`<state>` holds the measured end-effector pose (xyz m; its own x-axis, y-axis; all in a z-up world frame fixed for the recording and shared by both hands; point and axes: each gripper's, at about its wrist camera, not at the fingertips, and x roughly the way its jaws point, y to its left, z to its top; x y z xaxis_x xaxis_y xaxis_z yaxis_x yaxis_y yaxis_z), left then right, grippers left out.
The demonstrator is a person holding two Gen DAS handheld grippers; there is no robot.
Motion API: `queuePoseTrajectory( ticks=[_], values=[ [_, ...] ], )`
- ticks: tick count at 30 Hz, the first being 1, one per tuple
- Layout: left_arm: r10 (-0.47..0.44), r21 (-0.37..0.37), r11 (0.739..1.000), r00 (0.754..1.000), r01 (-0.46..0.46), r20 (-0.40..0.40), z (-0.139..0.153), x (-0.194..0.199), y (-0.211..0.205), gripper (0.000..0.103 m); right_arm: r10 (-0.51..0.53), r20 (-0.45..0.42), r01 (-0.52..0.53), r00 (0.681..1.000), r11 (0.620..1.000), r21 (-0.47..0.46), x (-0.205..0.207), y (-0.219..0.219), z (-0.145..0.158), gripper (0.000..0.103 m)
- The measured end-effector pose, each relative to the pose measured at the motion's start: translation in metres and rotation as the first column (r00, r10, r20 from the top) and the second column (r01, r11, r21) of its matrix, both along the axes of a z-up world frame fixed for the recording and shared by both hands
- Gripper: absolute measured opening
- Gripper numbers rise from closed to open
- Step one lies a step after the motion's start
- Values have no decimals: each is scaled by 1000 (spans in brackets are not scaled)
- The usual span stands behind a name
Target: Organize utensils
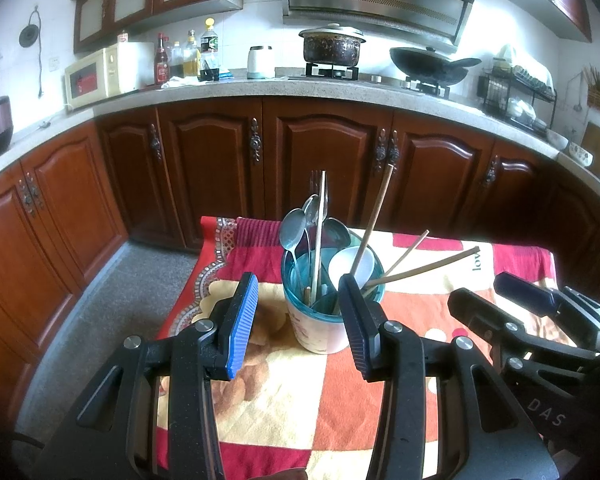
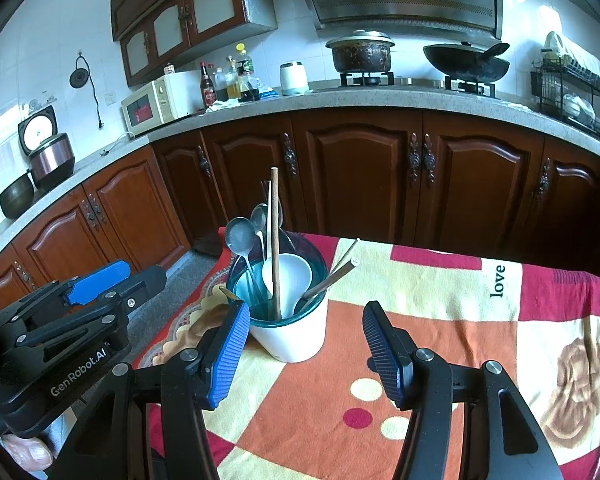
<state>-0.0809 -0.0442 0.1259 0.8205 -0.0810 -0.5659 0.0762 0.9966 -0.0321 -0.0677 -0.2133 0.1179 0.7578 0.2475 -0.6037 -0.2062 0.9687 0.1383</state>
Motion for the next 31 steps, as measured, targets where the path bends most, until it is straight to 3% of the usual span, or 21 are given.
queuePoseTrajectory(
  ticks=[31],
  values=[
    [-10,-9,1000,1000,10,-1,-8,1,-5,41,3,-27,-3,1000,1000,2,1,-4,-11,57]
  ],
)
